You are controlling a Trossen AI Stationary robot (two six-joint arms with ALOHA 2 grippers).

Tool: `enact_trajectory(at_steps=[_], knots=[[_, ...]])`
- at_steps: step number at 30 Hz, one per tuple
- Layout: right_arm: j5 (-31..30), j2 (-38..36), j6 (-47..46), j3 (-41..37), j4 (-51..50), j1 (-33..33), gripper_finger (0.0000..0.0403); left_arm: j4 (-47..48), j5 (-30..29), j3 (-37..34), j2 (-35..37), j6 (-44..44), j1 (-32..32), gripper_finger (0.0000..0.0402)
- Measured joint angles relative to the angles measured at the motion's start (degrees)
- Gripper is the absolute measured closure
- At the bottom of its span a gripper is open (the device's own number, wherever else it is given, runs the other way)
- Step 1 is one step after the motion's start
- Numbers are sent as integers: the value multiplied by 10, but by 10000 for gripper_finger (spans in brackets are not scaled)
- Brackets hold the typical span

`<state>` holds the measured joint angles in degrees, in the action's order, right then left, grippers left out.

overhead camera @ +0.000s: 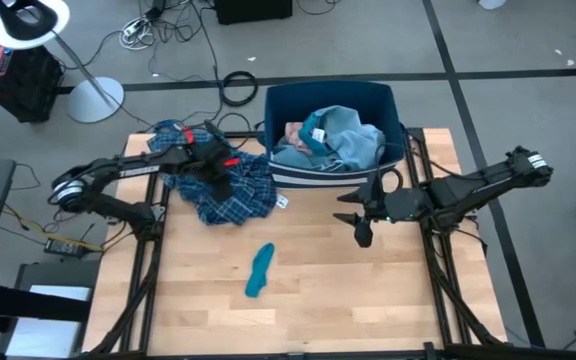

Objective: Sort clothes
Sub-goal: Put the blue shirt into the blue laundry bin

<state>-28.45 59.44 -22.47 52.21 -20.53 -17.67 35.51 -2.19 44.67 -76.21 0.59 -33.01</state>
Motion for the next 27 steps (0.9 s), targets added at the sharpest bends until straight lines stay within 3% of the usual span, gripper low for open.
enact_trajectory(at_steps=[4, 9, 14, 19, 27], knots=[[0, 5, -1, -3, 3, -2, 179, -24, -13, 0, -49, -12, 0, 275], [-12, 9, -9, -3, -11, -15, 179, -25, 11, 0, -61, -11, 6, 385], [-54, 23, -40, -19, -64, -19, 186, -21, 19, 0, -7, -31, 22, 398], [-53, 24, -63, -71, -54, 6, 191, 8, 23, 6, 87, -56, 29, 400], [60, 21, -95, -148, 24, 58, 193, 70, 12, 34, 232, -85, 54, 401]])
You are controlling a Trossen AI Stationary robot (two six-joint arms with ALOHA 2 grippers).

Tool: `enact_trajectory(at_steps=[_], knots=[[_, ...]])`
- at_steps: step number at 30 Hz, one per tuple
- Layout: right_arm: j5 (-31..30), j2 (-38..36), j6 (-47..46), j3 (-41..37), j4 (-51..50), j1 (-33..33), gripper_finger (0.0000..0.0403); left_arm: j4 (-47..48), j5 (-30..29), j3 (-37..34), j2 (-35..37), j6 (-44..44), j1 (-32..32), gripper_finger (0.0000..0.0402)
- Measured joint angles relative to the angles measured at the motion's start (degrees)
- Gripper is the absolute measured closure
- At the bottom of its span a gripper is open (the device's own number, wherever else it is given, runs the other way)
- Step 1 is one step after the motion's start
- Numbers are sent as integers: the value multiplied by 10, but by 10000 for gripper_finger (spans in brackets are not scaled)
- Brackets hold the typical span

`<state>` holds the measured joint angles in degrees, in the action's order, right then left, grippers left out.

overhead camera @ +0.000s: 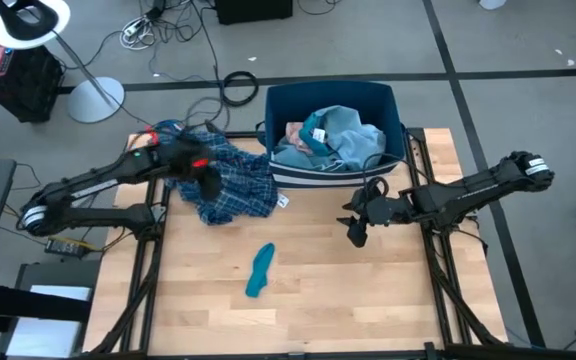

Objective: Sort clothes
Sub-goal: Put the blue shirt into the blue laundry bin

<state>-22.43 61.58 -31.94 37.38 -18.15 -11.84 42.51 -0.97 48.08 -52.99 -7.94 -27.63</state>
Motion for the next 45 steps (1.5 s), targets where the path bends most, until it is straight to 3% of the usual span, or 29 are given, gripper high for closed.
enact_trajectory(at_steps=[3, 8, 14, 21, 28, 41, 45], knots=[[31, 4, 2, -29, 34, 9, 193, 15, -9, 16, 34, -1, 10, 401], [32, 4, -28, -83, 49, 9, 193, 25, -20, 62, 46, 0, 32, 401], [30, 3, -89, -128, 55, 9, 191, 3, -24, 148, 33, 1, 39, 401], [27, 3, -90, -135, 59, 10, 194, -16, -34, 275, -19, 50, 39, 401], [27, 3, -105, -135, 70, 10, 194, -31, -28, 453, -146, 108, 39, 401], [26, 3, -100, -135, 96, -4, 197, -9, 115, 864, -472, 139, 32, 401], [26, 3, -99, -135, 95, -4, 197, -71, 127, 838, -507, 139, 33, 400]])
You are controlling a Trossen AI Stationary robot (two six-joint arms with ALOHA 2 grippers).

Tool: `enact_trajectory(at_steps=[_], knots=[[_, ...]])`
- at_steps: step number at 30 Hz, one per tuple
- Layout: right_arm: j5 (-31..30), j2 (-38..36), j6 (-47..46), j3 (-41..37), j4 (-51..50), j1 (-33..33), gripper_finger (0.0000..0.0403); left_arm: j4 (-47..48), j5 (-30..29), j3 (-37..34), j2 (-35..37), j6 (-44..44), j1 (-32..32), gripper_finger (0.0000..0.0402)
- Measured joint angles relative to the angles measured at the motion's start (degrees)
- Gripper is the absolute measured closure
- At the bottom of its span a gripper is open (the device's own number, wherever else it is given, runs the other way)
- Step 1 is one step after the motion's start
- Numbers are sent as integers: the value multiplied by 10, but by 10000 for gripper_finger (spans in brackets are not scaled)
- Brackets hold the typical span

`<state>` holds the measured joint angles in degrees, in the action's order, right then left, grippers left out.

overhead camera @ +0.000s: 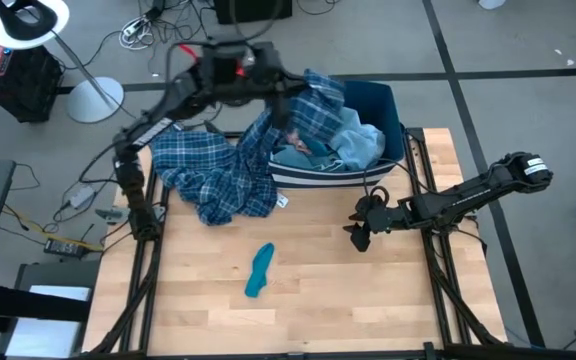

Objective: Sort clothes
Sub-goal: Put the blue shirt into the blue laundry bin

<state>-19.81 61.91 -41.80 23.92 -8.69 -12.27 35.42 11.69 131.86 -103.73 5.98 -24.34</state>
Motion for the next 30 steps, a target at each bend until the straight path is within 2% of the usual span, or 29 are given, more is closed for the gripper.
enact_trajectory(at_steps=[11, 20, 24, 30], knots=[[0, 0, 9, 0, 0, 0, 199, 69, -7, -10, -108, 28, -4, 374], [0, 0, 9, 0, 1, 0, 199, 135, -11, -10, -193, 24, -16, 296], [0, 0, 10, 0, 1, 0, 200, 155, -13, -10, -206, 28, -18, 275], [0, 0, 10, 0, 1, 0, 201, 176, -20, -10, -190, 54, -19, 273]])
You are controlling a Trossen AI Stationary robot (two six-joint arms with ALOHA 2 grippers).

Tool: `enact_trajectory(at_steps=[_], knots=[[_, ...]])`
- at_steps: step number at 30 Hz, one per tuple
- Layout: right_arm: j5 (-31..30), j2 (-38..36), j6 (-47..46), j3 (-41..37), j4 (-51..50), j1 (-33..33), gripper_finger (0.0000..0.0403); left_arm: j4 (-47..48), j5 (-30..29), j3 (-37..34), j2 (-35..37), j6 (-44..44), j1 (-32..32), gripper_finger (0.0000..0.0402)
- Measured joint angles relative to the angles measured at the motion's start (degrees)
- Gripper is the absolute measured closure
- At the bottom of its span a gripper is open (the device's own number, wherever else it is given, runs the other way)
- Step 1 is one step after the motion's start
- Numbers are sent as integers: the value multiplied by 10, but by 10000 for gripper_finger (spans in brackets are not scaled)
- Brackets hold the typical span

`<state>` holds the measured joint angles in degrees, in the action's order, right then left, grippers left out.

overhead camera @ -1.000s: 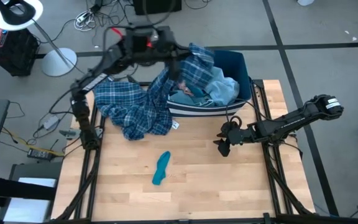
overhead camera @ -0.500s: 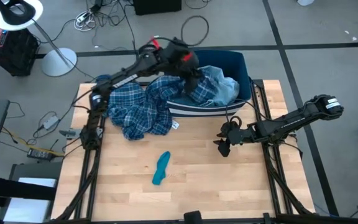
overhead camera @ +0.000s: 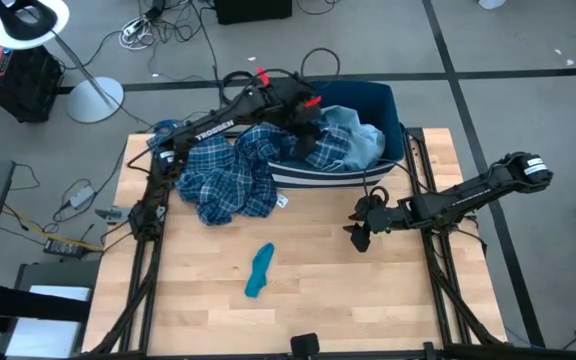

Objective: Sort clothes
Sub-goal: Put the blue shirt into the blue laundry bin

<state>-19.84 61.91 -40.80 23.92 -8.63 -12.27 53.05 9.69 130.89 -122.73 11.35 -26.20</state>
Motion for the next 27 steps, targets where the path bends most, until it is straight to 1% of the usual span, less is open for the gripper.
enact_trajectory(at_steps=[13, 21, 27], knots=[[0, 0, 0, 0, 0, 0, 203, 39, -15, 1, 129, 21, -1, 273], [0, 0, 0, 0, 0, 0, 206, 160, -25, 0, 186, 25, 0, 273], [0, 0, 0, 0, 0, 0, 207, 205, -57, 0, 215, 16, 4, 273]])
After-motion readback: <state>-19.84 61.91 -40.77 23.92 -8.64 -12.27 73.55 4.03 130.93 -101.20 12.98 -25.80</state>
